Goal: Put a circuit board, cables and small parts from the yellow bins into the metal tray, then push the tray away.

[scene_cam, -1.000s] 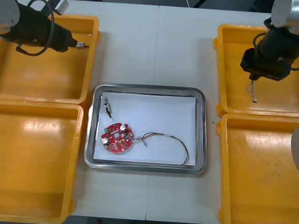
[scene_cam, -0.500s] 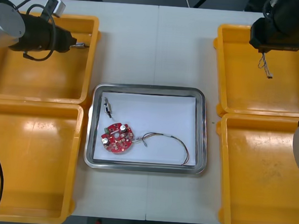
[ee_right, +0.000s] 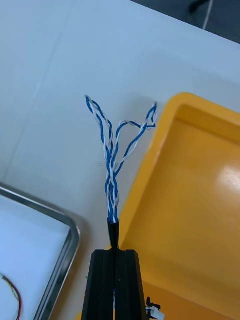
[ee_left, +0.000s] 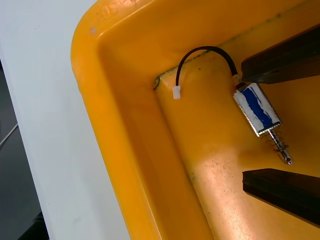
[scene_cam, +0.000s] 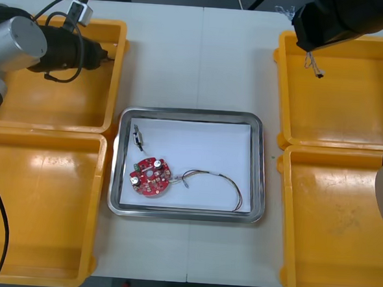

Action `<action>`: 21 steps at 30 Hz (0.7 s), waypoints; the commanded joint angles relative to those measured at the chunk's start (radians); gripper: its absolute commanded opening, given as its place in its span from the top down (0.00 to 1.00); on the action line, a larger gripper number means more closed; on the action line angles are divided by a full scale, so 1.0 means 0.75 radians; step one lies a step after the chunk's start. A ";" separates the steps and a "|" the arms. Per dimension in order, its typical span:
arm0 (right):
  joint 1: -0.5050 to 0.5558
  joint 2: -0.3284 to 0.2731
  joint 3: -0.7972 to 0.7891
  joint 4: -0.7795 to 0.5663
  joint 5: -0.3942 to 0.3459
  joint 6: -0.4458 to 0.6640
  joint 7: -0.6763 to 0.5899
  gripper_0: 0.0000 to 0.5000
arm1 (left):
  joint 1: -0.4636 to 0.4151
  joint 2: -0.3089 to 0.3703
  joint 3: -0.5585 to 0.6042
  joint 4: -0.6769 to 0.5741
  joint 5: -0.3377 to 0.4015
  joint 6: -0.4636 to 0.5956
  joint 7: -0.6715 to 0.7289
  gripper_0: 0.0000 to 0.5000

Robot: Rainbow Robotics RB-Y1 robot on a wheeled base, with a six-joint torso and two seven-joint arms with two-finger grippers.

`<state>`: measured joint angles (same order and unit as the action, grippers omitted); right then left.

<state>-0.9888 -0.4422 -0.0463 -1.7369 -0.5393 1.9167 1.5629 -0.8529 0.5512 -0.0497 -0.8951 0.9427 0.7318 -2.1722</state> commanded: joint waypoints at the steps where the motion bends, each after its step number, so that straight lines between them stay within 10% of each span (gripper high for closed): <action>1: 0.061 -0.049 0.113 -0.149 -0.126 0.004 0.033 1.00 | -0.076 -0.013 -0.056 -0.001 0.030 -0.045 -0.157 0.00; 9: 0.132 -0.049 0.311 -0.222 -0.248 0.004 0.188 1.00 | -0.074 -0.023 -0.077 0.015 0.027 -0.066 -0.184 0.00; 21: 0.148 -0.018 0.657 -0.220 -0.111 -0.099 0.528 1.00 | -0.074 -0.023 -0.150 0.073 0.064 -0.160 -0.204 0.00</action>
<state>-0.8871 -0.4476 0.3911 -1.8724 -0.6473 1.8795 1.8904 -0.8535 0.5471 -0.1417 -0.8423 0.9735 0.6363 -2.1728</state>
